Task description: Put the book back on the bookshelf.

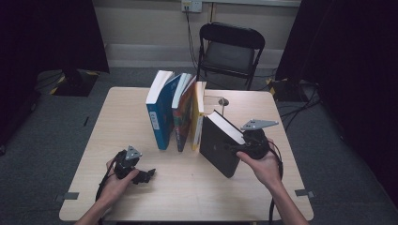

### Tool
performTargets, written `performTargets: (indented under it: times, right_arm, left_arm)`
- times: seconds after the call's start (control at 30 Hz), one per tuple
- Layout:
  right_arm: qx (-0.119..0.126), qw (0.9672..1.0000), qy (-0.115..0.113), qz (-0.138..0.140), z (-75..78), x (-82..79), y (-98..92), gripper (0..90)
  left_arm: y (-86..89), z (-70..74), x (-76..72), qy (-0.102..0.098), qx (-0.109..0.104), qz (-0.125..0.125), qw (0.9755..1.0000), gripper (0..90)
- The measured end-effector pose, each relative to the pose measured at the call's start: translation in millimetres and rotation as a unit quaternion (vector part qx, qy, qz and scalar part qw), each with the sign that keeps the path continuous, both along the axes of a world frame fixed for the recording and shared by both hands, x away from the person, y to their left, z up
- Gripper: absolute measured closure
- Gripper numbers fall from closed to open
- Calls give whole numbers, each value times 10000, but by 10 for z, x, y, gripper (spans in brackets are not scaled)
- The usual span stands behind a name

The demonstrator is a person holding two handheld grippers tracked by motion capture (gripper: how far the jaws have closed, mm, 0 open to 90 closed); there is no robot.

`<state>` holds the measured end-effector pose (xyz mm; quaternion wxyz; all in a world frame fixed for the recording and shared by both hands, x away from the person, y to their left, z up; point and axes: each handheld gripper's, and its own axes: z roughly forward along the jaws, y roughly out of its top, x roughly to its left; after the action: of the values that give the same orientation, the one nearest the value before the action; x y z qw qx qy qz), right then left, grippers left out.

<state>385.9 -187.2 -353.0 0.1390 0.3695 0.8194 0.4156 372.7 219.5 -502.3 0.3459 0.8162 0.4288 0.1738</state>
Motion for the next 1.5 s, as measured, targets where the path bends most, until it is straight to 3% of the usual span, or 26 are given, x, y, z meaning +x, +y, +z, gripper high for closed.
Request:
performTargets:
  times: [0.1,0.2,0.33,0.53,0.67,0.77,0.87,0.97,1.1,1.4,1.5]
  right_arm:
    - [-36,9998,197,59,125,30,14,457]
    - [-291,9986,429,102,231,78,74,457]
    - [-669,9942,841,92,303,199,182,459]
    - [-1136,9876,1079,16,360,343,324,484]
    - [-1377,9809,1372,77,404,437,383,481]
    - [-1579,9737,1640,127,420,514,451,474]
    - [-1814,9677,1744,114,418,576,537,472]
    - [-2071,9575,2001,146,393,634,631,461]
    - [-2328,9496,2094,128,368,658,729,461]
    - [-2460,9427,2249,181,319,689,763,445]
    - [-2470,9429,2228,166,320,683,768,469]
  left_arm:
    - [1,0,0,1,5,0,10000,0]
    - [0,0,0,-1,1,0,10000,0]
    - [0,0,0,0,2,-1,10000,0]
    - [0,0,0,1,2,-1,10000,0]
    - [0,0,0,0,0,0,10000,0]
    - [0,0,0,0,2,-1,10000,0]
    - [0,0,0,1,1,-1,10000,0]
    - [0,0,0,0,0,-1,10000,0]
    - [3,1,0,1,16,-9,10000,0]
    - [3,1,-2,0,11,-10,10000,0]
    - [3,1,-2,-2,13,-13,10000,0]
